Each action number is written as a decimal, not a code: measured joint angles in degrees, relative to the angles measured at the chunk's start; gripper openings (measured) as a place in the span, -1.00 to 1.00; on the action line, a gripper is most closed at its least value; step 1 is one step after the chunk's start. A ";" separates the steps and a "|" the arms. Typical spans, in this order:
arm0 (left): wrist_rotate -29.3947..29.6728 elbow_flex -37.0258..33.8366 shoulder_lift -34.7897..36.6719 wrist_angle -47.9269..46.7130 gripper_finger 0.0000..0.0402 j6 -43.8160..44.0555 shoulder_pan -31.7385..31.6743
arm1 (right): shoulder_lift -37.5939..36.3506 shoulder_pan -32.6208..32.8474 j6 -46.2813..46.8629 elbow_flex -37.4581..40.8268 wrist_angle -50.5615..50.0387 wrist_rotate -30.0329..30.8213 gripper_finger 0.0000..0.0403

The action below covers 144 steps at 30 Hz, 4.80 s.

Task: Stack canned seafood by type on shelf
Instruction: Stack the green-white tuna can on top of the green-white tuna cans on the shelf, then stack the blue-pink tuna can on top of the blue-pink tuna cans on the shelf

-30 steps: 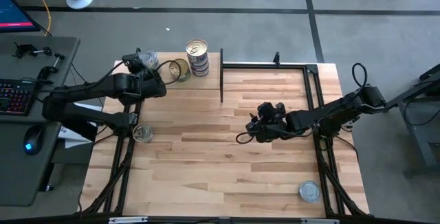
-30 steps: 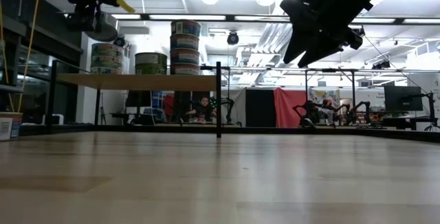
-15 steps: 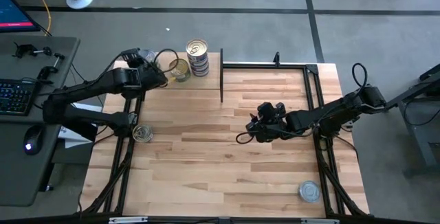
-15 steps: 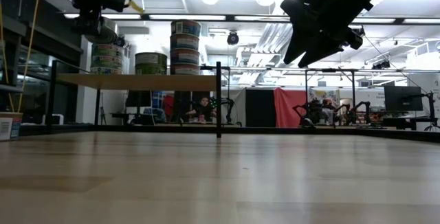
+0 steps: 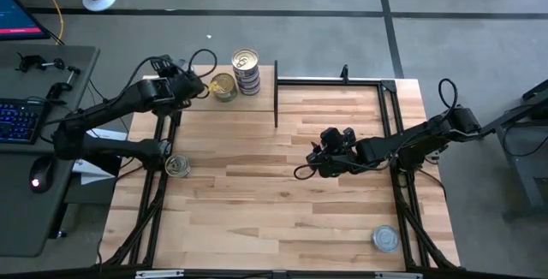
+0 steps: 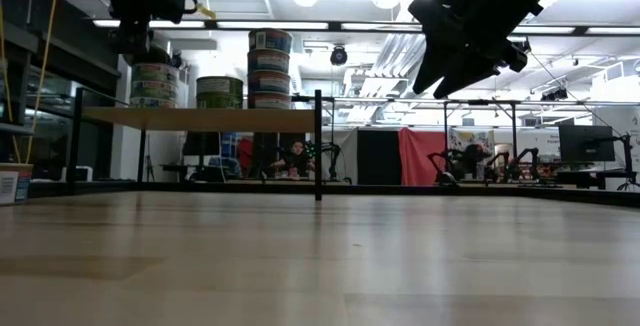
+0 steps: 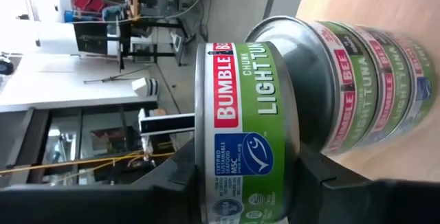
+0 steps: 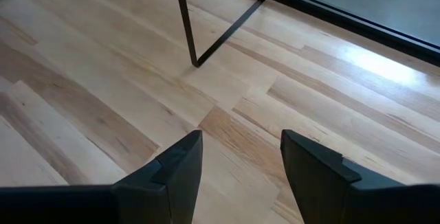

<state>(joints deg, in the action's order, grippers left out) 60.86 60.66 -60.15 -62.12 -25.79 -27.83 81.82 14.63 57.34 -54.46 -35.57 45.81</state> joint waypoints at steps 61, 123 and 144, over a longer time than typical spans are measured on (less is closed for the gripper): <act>-11.19 3.81 -0.17 1.47 0.47 -0.48 -2.47 | -0.02 -0.02 -0.87 0.00 -0.37 -1.91 -0.07; -21.68 8.33 -2.83 -0.72 0.46 6.64 -8.45 | -0.02 -1.52 -0.39 0.00 0.28 -4.07 -0.07; -26.62 19.41 -2.83 -1.18 0.46 13.62 -6.20 | -0.02 -1.53 1.33 0.00 1.12 -5.46 -0.07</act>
<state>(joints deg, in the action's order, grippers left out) 34.24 80.07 -62.98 -63.29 -12.17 -34.03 81.80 13.10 58.67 -54.46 -34.45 40.34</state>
